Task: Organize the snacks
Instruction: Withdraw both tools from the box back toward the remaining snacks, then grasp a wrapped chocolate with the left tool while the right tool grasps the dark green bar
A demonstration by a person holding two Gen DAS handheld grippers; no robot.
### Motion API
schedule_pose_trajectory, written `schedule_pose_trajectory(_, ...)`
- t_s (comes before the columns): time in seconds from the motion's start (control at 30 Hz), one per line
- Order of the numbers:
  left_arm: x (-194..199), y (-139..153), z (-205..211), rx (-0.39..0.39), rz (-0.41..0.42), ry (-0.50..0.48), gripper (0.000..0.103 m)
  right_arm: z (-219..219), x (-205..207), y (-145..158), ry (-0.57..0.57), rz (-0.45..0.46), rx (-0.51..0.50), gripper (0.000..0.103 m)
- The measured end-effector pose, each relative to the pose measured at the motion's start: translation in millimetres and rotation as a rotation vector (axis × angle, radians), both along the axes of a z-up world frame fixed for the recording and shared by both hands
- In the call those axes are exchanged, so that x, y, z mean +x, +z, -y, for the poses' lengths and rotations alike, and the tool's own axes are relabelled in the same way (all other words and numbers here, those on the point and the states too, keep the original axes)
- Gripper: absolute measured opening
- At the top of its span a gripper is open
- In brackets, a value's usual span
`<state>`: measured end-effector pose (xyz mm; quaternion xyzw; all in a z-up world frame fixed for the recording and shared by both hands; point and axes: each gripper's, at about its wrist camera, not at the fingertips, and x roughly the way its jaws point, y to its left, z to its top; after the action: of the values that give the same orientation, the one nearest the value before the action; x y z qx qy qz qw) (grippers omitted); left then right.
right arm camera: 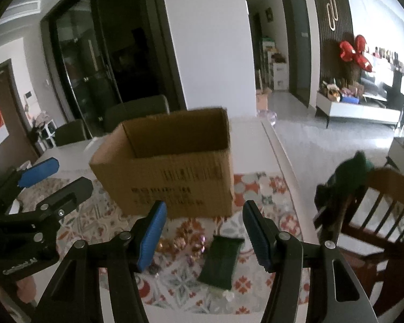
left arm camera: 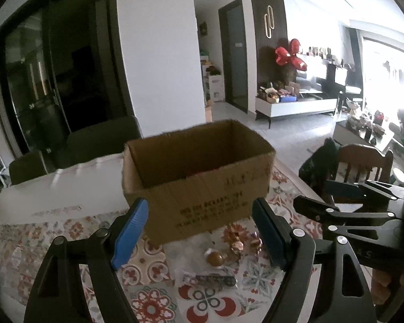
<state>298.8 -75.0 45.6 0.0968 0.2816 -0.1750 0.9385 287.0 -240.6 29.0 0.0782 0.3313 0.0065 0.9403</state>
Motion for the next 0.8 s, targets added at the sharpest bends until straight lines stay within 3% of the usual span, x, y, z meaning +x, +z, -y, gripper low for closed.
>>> schedule_pose_trajectory(0.33, 5, -42, 8, 0.020, -0.087, -0.039, 0.078, -3, -2, -42, -0.011, -0.110, 0.010, 0.060)
schedule_pose_trajectory(0.8, 28, -95, 28, 0.081, -0.207, -0.139, 0.064, 1, 11, -95, -0.042, -0.244, 0.044, 0.060)
